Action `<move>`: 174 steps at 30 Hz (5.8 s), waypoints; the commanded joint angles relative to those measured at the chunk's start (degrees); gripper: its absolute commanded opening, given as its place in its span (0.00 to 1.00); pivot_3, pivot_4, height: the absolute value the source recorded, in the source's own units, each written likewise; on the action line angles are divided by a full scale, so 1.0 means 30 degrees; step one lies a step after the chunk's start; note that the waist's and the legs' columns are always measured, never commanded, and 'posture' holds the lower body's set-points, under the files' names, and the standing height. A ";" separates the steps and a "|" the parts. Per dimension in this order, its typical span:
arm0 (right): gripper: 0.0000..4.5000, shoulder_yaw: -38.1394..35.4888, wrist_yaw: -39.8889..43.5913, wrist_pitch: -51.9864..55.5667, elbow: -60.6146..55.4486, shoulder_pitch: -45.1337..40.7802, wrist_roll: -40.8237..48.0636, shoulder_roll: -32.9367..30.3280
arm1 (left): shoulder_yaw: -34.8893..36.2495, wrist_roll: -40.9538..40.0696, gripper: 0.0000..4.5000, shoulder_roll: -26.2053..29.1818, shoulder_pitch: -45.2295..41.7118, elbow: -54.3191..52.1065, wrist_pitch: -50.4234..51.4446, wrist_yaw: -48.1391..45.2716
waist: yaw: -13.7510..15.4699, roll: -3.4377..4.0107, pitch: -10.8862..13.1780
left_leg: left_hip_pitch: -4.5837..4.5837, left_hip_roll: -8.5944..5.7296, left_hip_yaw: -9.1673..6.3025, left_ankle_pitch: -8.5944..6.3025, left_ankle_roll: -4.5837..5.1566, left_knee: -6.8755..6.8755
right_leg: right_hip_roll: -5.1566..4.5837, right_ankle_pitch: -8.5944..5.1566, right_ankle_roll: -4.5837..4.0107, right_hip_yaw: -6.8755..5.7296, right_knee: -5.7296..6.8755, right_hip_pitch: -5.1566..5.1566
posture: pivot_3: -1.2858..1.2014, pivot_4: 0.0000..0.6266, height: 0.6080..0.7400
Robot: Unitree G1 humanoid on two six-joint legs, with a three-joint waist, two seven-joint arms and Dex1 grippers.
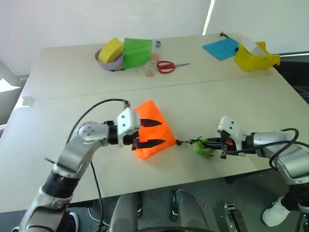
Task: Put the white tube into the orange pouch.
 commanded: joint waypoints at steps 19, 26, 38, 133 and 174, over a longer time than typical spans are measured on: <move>0.00 0.0322 -0.0382 -0.1461 0.0681 -0.0231 -0.1071 0.0619 | -0.5898 0.2930 0.64 -0.2006 -0.7219 0.2494 0.8325 -0.0071 | -0.0049 -0.0016 0.0001 | 0.0004 0.0003 -0.0040 0.0003 0.0004 0.0039 | 0.0006 0.0019 0.0015 0.0003 0.0004 0.0014 | 0.52 0.24 1.00; 0.00 0.0149 -0.0383 -0.1452 0.0444 -0.0013 -0.1185 0.0590 | -0.6031 0.3238 0.64 -0.2651 -0.7242 0.2920 0.9679 0.0672 | -0.0054 -0.0017 0.0002 | 0.0021 0.0006 -0.0051 0.0004 0.0005 0.0043 | 0.0011 0.0012 0.0035 0.0007 0.0014 0.0014 | 0.52 0.24 1.00; 0.00 -0.0365 -0.0268 -0.1365 -0.0264 0.0924 -0.1051 0.0056 | -0.5345 0.3030 0.64 -0.3510 -0.6647 0.3441 1.1023 0.1793 | 0.0014 -0.0020 0.0001 | 0.0027 -0.0006 -0.0059 0.0003 0.0006 0.0043 | -0.0002 0.0038 -0.0003 0.0010 0.0014 0.0023 | 0.52 0.24 1.00; 0.00 0.0060 -0.1492 -0.1419 -0.0652 0.0539 -0.1581 0.0936 | -0.4361 0.2517 0.72 -0.3271 -0.6377 0.4068 0.8975 0.3389 | -0.0033 -0.0024 0.0000 | 0.0038 0.0003 -0.0063 0.0000 0.0001 0.0048 | -0.0005 0.0041 -0.0007 0.0011 0.0009 0.0025 | 0.52 0.24 1.00; 0.00 0.0040 -0.1663 -0.1428 -0.0873 0.0671 -0.1767 0.1256 | -0.4769 0.5184 0.72 -0.4868 -0.6431 0.6895 0.6215 0.2375 | -0.0058 -0.0026 0.0000 | 0.0061 0.0076 -0.0038 -0.0003 -0.0003 0.0048 | 0.0000 0.0015 0.0039 0.0010 0.0001 0.0025 | 0.52 0.24 1.00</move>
